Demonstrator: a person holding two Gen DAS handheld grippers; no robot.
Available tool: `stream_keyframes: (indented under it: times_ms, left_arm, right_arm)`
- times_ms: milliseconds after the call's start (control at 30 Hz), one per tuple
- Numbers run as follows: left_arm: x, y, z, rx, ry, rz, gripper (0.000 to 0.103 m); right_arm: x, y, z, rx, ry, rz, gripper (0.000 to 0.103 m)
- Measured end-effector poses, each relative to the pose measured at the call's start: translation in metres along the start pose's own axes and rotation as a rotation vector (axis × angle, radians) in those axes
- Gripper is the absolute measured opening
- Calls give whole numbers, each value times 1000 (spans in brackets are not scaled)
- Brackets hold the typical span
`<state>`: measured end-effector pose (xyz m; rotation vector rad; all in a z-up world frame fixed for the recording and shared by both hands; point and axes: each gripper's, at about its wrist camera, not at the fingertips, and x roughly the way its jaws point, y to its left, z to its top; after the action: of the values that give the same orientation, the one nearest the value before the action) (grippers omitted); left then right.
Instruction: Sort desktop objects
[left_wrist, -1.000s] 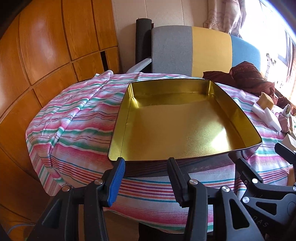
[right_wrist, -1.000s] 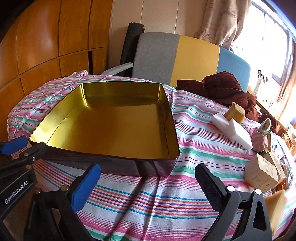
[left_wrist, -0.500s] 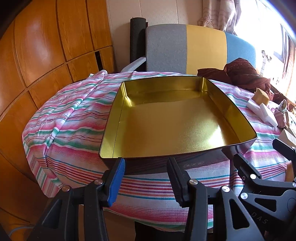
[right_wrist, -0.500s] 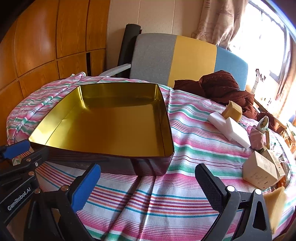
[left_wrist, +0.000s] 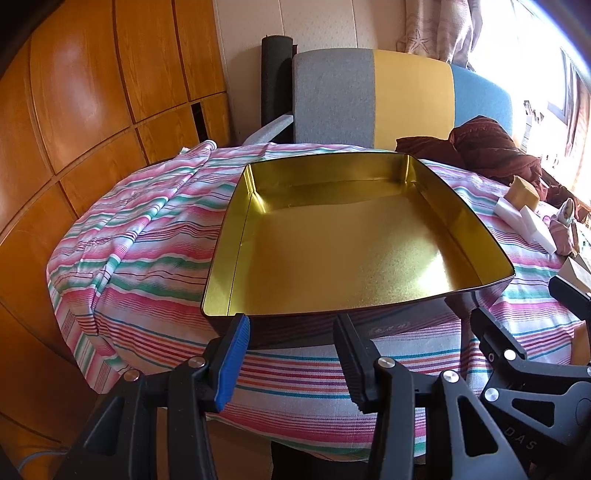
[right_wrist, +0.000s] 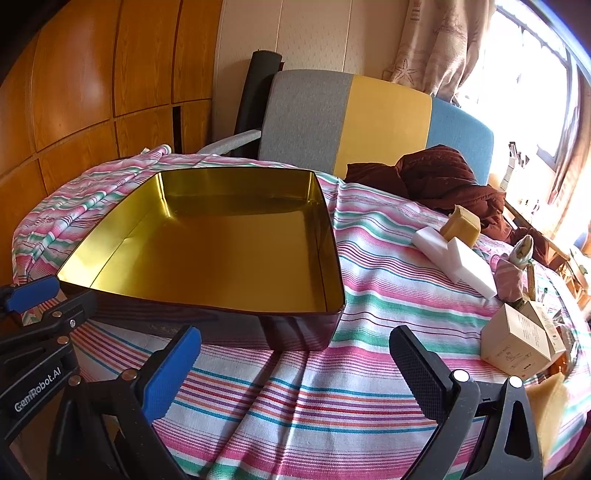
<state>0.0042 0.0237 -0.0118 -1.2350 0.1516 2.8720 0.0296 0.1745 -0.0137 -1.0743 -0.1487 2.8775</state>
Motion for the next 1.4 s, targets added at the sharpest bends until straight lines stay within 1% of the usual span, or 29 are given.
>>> stream_keyframes:
  times_ms: [533, 833, 1000, 1167, 1400]
  left_arm:
    - [-4, -8, -2, 23, -4, -22, 48]
    - [-5, -10, -2, 29, -1, -38, 48]
    - [-7, -14, -2, 36, -5, -48, 48]
    - [-9, -21, -3, 47, -7, -73, 48]
    - [-10, -26, -4, 60, -3, -79, 48]
  right_arm:
    - [-2, -5, -3, 2, -3, -11, 103]
    - [-6, -9, -4, 1, -19, -23, 103]
    - [-10, -16, -6, 9, -26, -39, 103]
    - [-13, -25, -7, 26, -31, -63, 103]
    - [-12, -30, -8, 31, -29, -66, 103]
